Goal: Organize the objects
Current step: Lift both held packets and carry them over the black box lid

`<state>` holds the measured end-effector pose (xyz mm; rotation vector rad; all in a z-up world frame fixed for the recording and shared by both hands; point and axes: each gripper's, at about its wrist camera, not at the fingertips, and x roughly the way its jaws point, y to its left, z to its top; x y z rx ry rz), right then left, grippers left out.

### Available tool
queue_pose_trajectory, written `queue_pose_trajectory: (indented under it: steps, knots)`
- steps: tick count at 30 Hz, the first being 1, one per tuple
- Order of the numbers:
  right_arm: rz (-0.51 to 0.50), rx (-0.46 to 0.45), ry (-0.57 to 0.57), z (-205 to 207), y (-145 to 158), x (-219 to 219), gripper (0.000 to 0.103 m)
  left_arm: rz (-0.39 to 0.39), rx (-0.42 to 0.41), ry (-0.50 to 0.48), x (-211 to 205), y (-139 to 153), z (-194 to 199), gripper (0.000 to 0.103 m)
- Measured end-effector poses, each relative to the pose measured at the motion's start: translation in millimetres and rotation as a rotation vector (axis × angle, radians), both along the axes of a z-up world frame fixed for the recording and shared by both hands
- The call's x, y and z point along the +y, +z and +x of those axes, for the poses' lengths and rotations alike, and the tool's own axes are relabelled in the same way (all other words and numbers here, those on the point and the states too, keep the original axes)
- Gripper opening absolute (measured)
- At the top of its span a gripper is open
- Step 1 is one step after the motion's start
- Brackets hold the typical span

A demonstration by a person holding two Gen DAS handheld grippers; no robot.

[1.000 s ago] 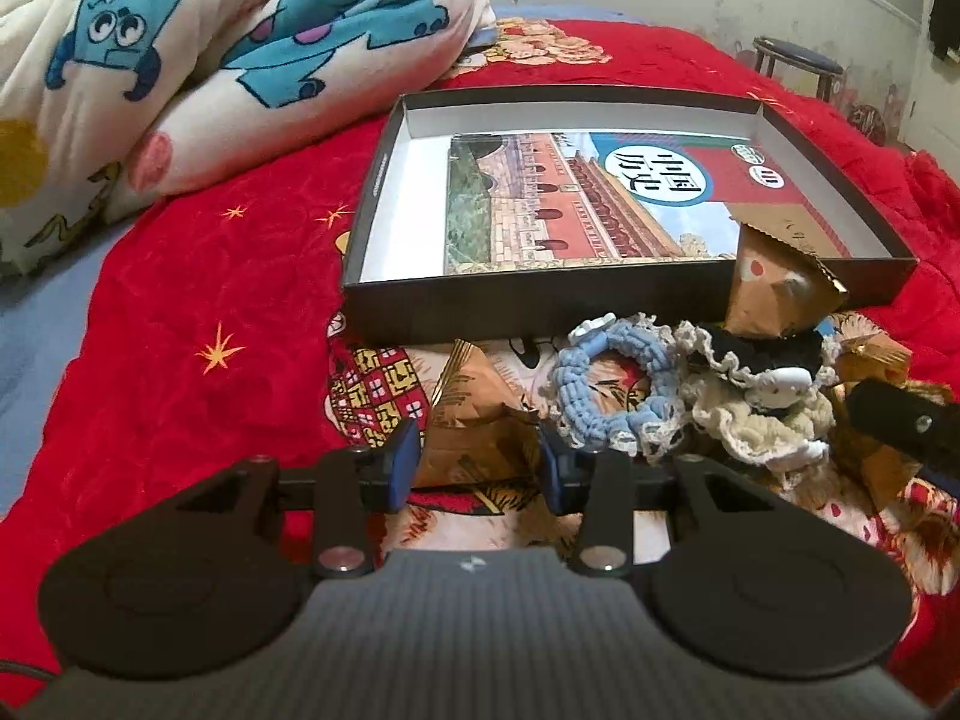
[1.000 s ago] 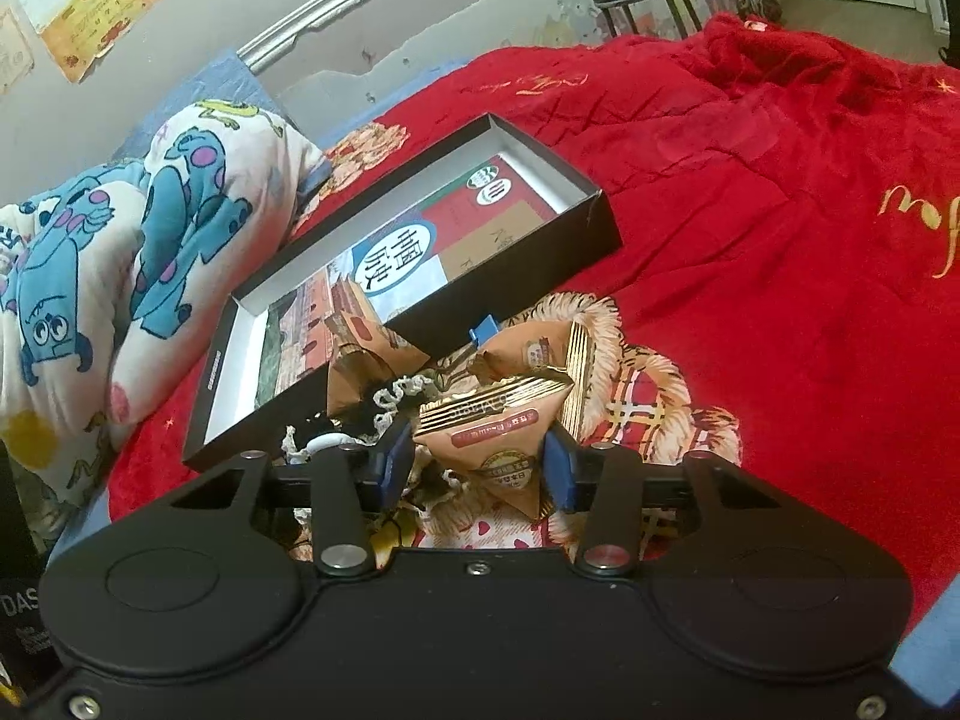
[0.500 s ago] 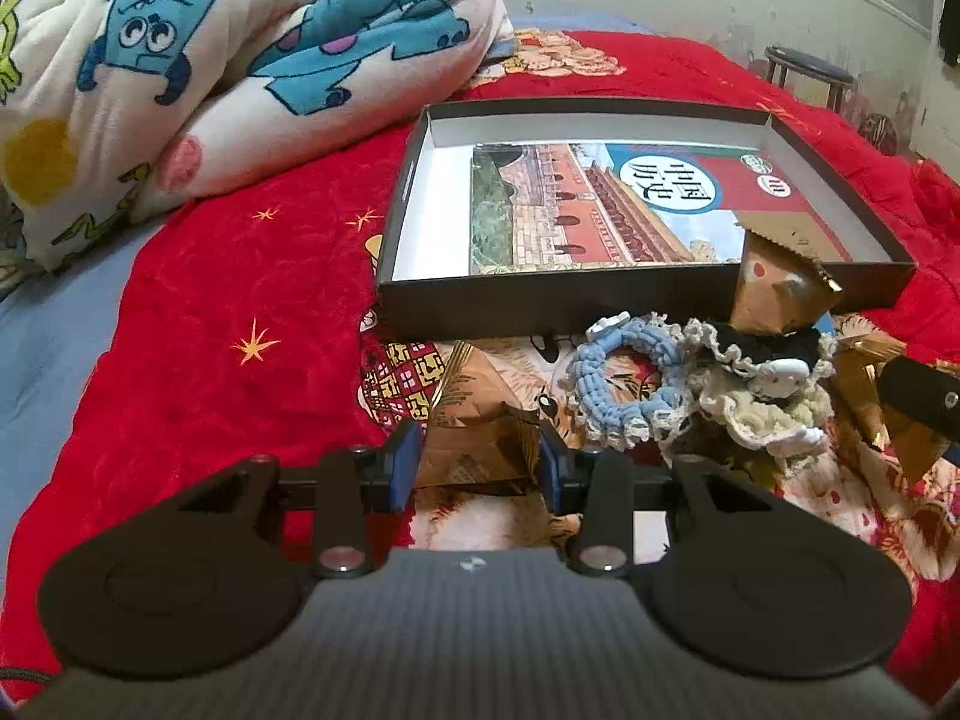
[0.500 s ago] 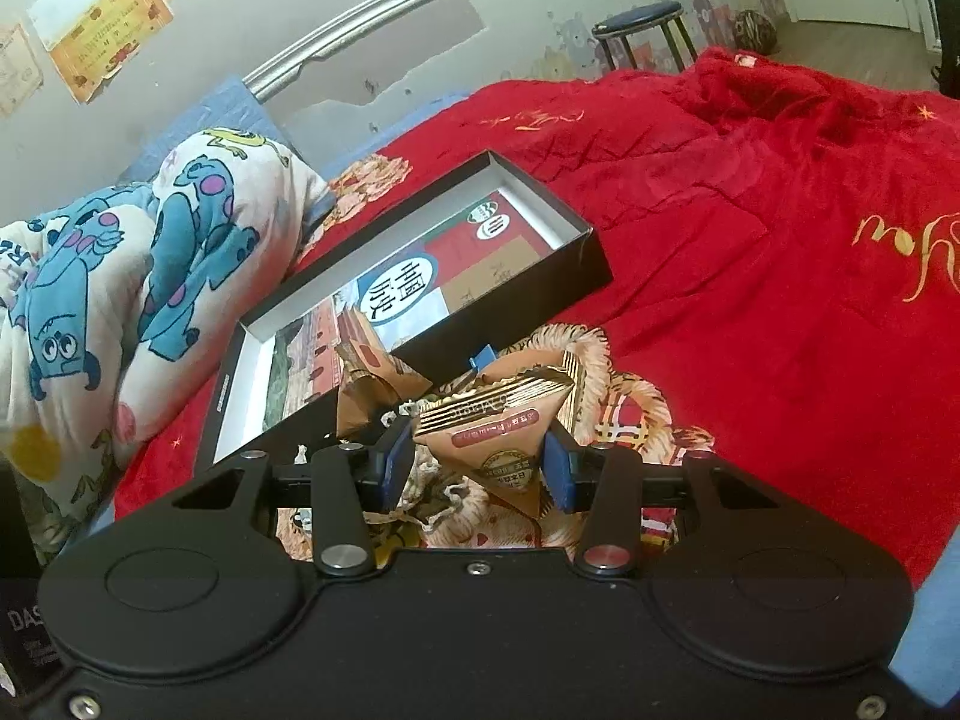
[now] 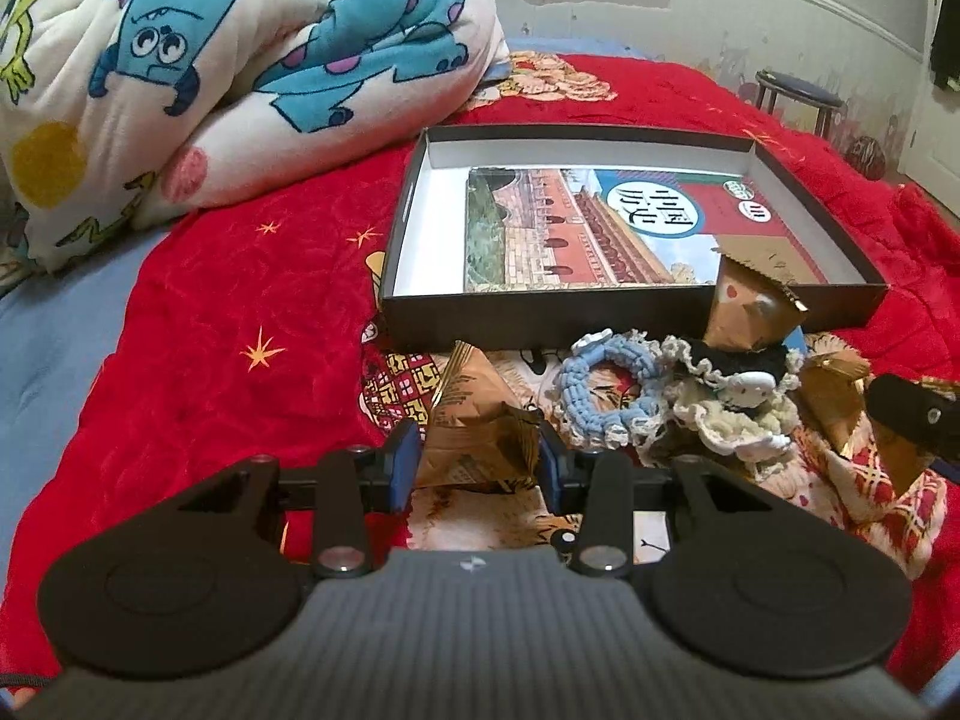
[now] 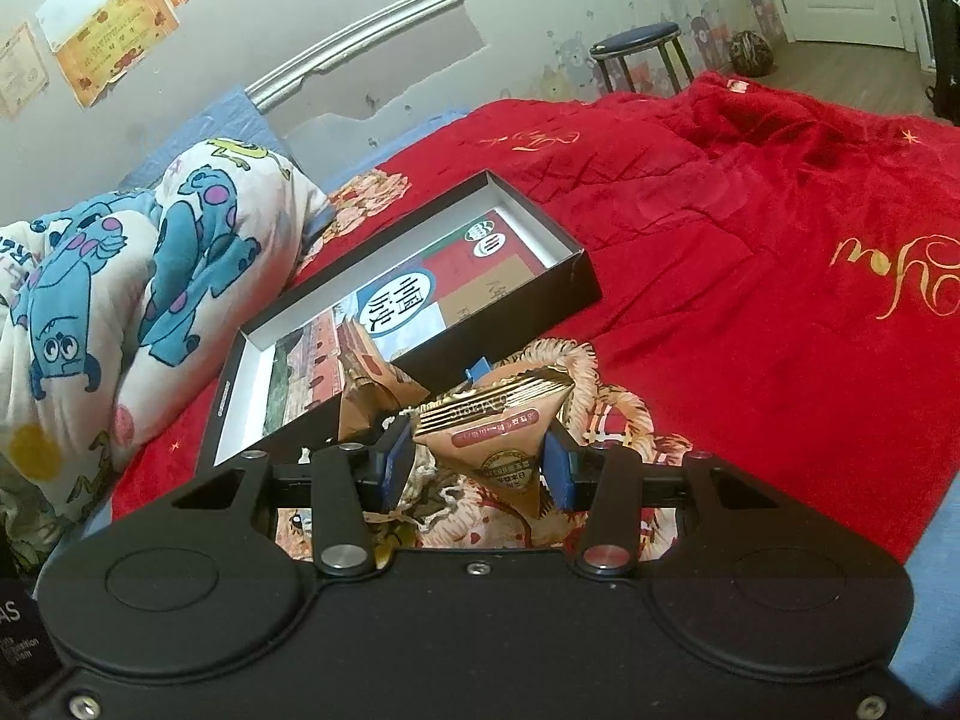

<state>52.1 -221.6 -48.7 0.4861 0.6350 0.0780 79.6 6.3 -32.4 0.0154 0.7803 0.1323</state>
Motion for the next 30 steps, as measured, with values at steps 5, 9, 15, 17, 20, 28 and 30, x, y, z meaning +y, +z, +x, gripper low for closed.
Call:
queue_pose_trajectory:
  steps: [5,9,15,17,20,28,30]
  knots:
    - [-0.025,-0.020,0.013,-7,6,4,0.043,-0.013,-0.019,-0.008,0,6,-7,0.044]
    - [-0.040,-0.050,0.028,-17,14,7,0.043,-0.038,-0.038,-0.001,5,13,-11,0.044]
    - [-0.078,-0.095,0.064,-27,30,16,0.042,-0.048,-0.076,0.003,10,24,-20,0.044]
    - [-0.082,-0.109,0.074,-29,36,19,0.042,-0.024,-0.100,-0.005,8,29,-23,0.044]
    - [-0.094,-0.136,0.091,-31,47,23,0.042,-0.033,-0.129,-0.016,9,36,-28,0.044]
    - [-0.134,-0.193,0.158,-32,76,36,0.042,-0.063,-0.205,-0.008,20,61,-37,0.045]
    - [-0.135,-0.198,0.172,-31,82,38,0.042,-0.068,-0.229,-0.009,23,67,-39,0.045]
